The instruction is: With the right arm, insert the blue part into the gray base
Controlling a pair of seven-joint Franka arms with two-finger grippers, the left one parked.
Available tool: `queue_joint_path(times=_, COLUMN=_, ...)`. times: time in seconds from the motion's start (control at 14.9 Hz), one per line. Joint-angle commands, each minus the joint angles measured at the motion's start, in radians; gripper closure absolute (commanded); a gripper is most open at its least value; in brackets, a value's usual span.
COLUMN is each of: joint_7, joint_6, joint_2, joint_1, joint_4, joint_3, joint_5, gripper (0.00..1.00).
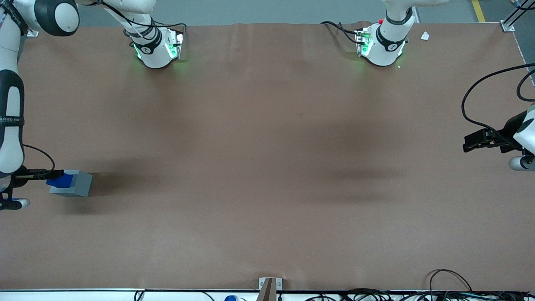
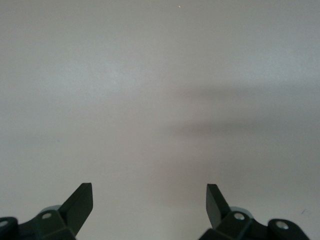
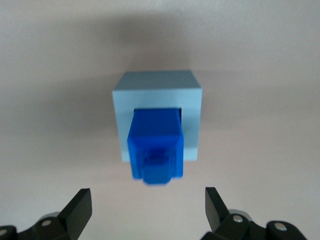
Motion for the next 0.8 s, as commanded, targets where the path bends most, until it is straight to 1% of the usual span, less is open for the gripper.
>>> queue_joint_path(times=0.0, joint_7=-0.003, joint_6=-0.074, joint_2=-0.027, joint_1=0.001, joint_4=0.041, joint_3=0.012, joint_5=-0.01, gripper=0.0)
queue_joint_path(times=0.2, joint_7=-0.001, joint_6=-0.099, joint_2=-0.139, joint_1=0.026, joint_4=0.04, joint_3=0.012, joint_5=-0.013, gripper=0.0)
queue_joint_path(times=0.33, joint_7=0.008, joint_6=-0.158, joint_2=-0.191, joint_1=0.049, joint_4=0.029, joint_3=0.009, joint_5=-0.03, gripper=0.0)
queue_joint_path(times=0.54, joint_7=0.063, joint_6=-0.255, joint_2=-0.246, joint_1=0.076, joint_4=0.037, joint_3=0.012, joint_5=-0.032, gripper=0.0)
queue_joint_path(times=0.6, joint_7=0.062, joint_6=-0.284, joint_2=-0.279, joint_1=0.113, joint_4=0.037, joint_3=0.01, joint_5=-0.049, gripper=0.0)
queue_joint_path(times=0.67, joint_7=0.063, joint_6=-0.299, joint_2=-0.299, joint_1=0.144, joint_4=0.037, joint_3=0.01, joint_5=-0.081, gripper=0.0)
queue_joint_path(times=0.74, joint_7=0.063, joint_6=-0.304, joint_2=-0.32, joint_1=0.158, joint_4=0.037, joint_3=0.013, joint_5=-0.087, gripper=0.0)
